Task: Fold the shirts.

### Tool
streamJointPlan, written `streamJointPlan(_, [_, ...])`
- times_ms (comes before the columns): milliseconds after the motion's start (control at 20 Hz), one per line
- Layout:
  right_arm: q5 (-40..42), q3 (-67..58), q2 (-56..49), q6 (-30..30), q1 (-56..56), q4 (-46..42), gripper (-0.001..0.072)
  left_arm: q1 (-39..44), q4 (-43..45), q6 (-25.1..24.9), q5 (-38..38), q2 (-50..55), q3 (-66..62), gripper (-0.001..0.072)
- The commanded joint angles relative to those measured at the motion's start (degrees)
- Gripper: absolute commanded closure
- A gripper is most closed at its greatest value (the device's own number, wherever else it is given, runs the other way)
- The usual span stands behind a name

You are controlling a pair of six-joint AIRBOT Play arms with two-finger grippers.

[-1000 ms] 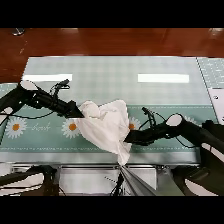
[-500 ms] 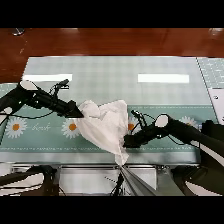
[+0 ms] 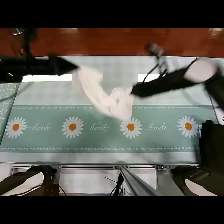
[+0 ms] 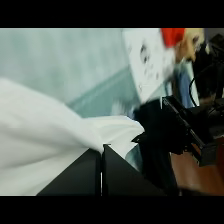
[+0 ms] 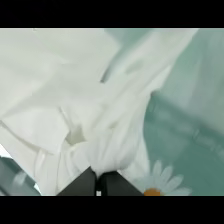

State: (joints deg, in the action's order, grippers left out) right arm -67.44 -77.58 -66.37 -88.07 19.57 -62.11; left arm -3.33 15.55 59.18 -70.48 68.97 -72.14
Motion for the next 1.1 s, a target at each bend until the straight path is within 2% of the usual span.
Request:
streamJointPlan(0, [-8.2,-30.7,1.1,-3.2,-6.9,-8.3,0.0687,-3.0,-7.2,-1.0,11.1,-7.1,-18.6,0.0691])
streamJointPlan(150, [-12.0,-50.1,3.0,-3.2,-7.4,-12.8,0.0687,-7.5,0.7,-0.2,12.3,-12.8,-32.1,0.0691])
streamJointPlan(350, [-12.4,-46.0,15.6,-2.8,-7.4,-16.7,0.0687,-10.7,22.4,6.7,10.0,-23.9,-36.1,0.0691])
streamJointPlan(450, [-12.4,-41.5,21.7,-2.9,-7.4,-19.0,0.0686,-10.7,33.8,12.2,4.6,-29.1,-36.0,0.0691])
streamJointPlan(550, [-14.5,-37.7,26.6,-3.4,-7.4,-19.2,0.0686,-10.7,40.3,17.1,-3.5,-33.2,-36.0,0.0691])
streamJointPlan(650, [-19.2,-34.7,29.9,-4.1,-7.4,-19.5,0.0686,-10.7,41.0,19.2,-11.3,-35.2,-35.8,0.0691])
streamJointPlan(800, [-21.6,-29.0,32.2,-5.8,-7.4,-19.6,0.0686,-10.6,40.6,24.4,-19.7,-36.2,-30.6,0.0690])
streamJointPlan(950, [-21.6,-20.8,32.3,-5.8,-7.4,-20.3,0.0686,-10.6,37.8,24.5,-22.5,-36.7,-17.9,0.0690])
streamJointPlan(1050, [-19.8,-13.2,32.3,-6.8,-7.4,-23.2,0.0687,-10.6,36.9,24.4,-20.2,-36.4,-8.3,0.0690])
